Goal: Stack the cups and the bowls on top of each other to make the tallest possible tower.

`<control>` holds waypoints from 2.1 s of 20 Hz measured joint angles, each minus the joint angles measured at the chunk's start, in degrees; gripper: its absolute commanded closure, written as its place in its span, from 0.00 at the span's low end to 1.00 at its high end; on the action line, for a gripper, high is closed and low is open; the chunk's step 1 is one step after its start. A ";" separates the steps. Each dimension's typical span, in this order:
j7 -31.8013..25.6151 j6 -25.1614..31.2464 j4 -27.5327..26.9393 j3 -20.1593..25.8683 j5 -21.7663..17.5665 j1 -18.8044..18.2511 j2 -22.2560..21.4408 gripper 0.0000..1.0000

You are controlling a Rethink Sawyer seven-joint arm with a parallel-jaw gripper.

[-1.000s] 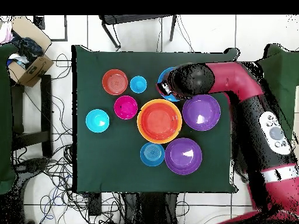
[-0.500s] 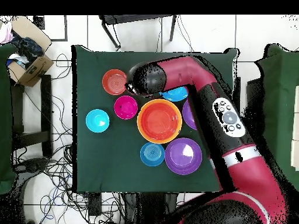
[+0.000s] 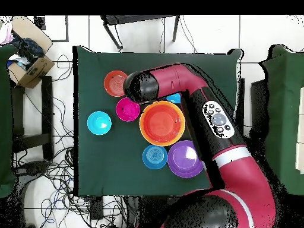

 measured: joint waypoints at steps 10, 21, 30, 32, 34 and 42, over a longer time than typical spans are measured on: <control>0.27 -0.69 0.00 -4.20 -0.08 1.39 0.39 0.00; 0.27 -1.56 -0.41 -5.33 -0.40 3.38 2.25 0.00; 0.27 -1.56 -2.17 -4.94 -0.75 5.20 3.74 0.00; 0.27 -1.56 -2.48 -4.94 -0.96 5.36 4.03 0.00; 0.27 -1.56 -2.89 -4.94 -1.39 5.45 4.49 0.00; 0.27 -1.79 -3.11 -4.96 -1.74 5.43 5.57 0.00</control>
